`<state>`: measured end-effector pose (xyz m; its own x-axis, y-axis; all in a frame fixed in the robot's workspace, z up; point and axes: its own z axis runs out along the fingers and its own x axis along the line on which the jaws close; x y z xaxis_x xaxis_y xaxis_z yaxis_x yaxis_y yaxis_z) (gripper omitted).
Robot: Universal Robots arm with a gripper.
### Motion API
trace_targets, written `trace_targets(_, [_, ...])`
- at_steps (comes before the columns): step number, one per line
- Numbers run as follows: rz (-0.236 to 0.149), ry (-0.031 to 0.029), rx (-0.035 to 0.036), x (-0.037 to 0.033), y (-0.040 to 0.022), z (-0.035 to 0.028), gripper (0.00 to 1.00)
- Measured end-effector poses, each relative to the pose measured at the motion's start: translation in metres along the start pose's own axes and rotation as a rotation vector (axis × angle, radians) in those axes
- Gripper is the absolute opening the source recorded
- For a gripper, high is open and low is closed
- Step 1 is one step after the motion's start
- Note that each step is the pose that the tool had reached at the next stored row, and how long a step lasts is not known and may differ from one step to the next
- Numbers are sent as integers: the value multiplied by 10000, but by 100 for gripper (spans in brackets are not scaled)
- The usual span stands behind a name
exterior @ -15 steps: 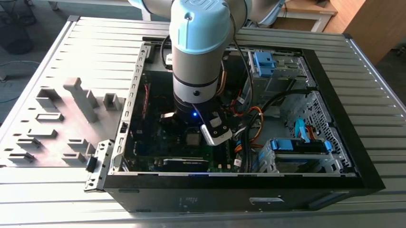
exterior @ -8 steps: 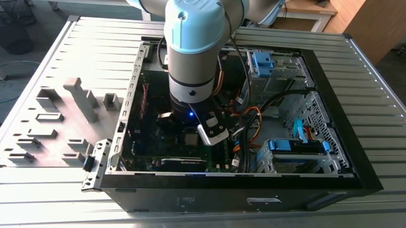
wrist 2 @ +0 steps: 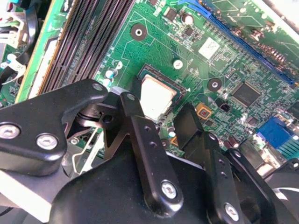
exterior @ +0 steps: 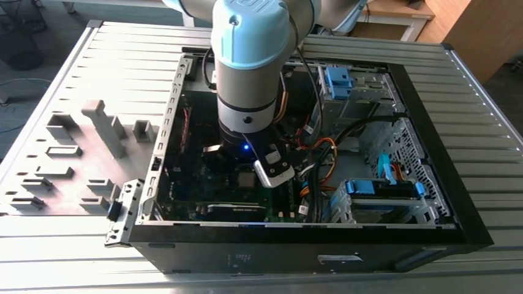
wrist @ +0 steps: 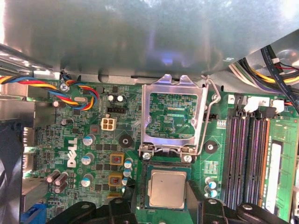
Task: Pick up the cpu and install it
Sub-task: 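Place the cpu into insertion slot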
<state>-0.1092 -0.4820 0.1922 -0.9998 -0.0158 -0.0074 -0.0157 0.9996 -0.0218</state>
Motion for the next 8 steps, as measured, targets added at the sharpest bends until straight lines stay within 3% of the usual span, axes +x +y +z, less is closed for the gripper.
trace_targets(6, [2, -4, -1, 3, 0, 1, 53])
trace_targets(8, [-1, 2, 0, 3, 0, 0, 43])
